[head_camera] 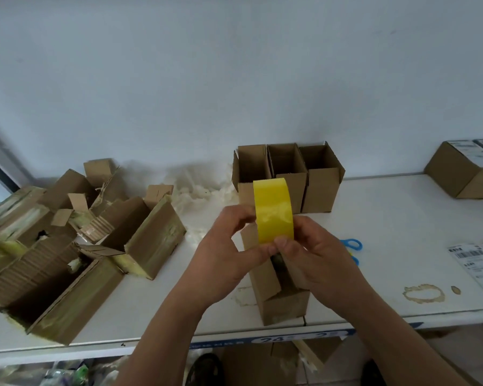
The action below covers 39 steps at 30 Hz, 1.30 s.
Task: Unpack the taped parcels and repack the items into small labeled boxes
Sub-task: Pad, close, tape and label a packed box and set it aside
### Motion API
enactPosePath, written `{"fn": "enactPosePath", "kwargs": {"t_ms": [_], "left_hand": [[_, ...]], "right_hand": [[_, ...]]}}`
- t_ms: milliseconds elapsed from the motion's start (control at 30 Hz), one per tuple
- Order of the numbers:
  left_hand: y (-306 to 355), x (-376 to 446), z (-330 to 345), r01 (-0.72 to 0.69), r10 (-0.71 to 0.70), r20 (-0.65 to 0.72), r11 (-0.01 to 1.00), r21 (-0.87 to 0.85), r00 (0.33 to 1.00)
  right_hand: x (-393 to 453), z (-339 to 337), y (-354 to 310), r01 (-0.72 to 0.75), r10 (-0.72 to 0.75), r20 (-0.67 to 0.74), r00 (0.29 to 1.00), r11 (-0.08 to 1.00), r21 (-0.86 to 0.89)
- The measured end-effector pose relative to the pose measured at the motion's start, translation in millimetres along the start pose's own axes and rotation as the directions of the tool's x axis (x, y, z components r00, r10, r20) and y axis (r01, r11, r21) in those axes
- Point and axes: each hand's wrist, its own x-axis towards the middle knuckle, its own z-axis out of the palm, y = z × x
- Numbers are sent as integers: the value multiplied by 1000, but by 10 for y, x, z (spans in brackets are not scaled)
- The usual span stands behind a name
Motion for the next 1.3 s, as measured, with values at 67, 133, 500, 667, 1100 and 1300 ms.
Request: {"fn": "enactPosePath", "kwargs": {"t_ms": [67,133,500,667,1100,1300], "left_hand": [[34,34,10,-33,32,-96,999,-13,995],[67,89,21,-141,155,-154,985,96,976],[33,235,152,-328,361,-194,927,184,912],[133,249,172,-197,229,-241,969,149,943],[8,278,298,-304,463,-277,831,465,842],[43,271,311,-273,437,-278,836,475,855]], "right_hand": [[-4,-48,1,4,-4,4,1000,1000,-6],[-11,-75,7,4,-4,14,1000,1000,-5],[46,-95,68,3,-3,22,1000,1000,-25],[76,-81,66,-4,5,17,1000,998,-61],[97,-83,59,-23,24,6,1000,987,-162],[110,-107,54,-21,19,-10,1000,968,-249]]}}
